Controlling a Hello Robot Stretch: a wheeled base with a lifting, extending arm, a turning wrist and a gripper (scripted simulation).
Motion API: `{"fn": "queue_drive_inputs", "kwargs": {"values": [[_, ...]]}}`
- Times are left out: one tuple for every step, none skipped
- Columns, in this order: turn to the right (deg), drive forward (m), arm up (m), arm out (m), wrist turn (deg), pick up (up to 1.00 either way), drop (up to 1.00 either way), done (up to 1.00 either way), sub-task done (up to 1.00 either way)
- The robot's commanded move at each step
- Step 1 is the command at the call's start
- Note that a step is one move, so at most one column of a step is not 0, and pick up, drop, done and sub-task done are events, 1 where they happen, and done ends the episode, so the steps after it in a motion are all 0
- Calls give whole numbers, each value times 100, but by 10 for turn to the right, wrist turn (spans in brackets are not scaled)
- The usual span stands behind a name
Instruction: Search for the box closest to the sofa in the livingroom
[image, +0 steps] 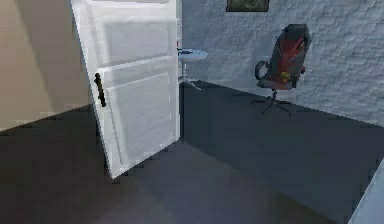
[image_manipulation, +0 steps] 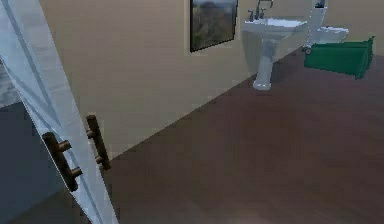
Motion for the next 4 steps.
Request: {"fn": "queue_drive_inputs", "kwargs": {"values": [[30, 0, 0, 0, 0, 0, 0, 0, 0], [0, 60, 0, 0, 0, 0, 0, 0, 0], [360, 0, 0, 0, 0, 0, 0, 0, 0], [0, 40, 0, 0, 0, 0, 0, 0, 0]]}}
